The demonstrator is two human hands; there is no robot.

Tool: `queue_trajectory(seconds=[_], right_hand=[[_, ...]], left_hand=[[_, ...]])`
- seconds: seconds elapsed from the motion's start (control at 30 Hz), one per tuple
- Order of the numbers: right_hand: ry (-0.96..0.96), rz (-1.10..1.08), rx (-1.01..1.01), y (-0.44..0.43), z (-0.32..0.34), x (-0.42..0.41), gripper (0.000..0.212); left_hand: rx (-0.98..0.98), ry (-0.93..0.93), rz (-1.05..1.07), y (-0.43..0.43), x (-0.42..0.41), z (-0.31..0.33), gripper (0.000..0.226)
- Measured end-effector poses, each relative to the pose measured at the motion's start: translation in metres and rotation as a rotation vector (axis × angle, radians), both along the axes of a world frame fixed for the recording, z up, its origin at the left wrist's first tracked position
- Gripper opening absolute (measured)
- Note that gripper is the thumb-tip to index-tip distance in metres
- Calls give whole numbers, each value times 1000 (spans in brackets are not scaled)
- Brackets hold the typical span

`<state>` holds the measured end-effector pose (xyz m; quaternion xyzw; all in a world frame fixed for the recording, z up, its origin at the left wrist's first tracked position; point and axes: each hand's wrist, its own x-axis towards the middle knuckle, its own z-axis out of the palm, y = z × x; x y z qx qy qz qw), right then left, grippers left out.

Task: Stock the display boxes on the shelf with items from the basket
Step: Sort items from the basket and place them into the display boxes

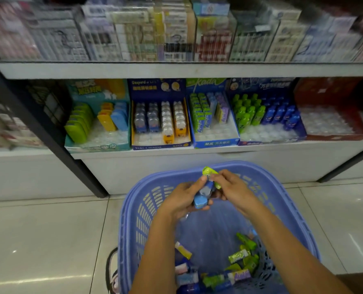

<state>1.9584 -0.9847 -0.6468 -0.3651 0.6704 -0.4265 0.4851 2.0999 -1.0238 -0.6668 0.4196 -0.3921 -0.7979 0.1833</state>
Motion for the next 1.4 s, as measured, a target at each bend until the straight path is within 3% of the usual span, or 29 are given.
queue_trajectory(seconds=[0.1,0.23,0.33,0.4,0.6,0.7,0.87,1.03,1.2,1.4], right_hand=[[36,10,-43,-5,12,14,10],[-171,4,-75,-15,23,29,22],[-475,-17,-102,-27,33,37,30],[-619,-54,-113,-35,43,42,26],[-680,139,-160,-66,76,77,24],[-452,289,-224,-87,90,101,27],[326,433,-482,-128,105,157,27],[551,519,-699,-158,94,215,29],[759,592,-714,-169,74,240,35],[789,614,-687,-177,66,253,36]], left_hand=[[-81,-2,-72,-5,14,20,30],[-179,-17,-22,-10,33,40,16],[-222,20,147,-17,48,53,15],[-238,61,280,-22,62,63,13],[-229,228,673,-36,117,78,21],[-246,225,844,-40,145,75,17],[-239,129,1108,-40,181,62,11],[-225,58,1246,-40,197,55,11],[-189,27,1263,-43,198,49,11],[-194,-7,1233,-45,199,46,31]])
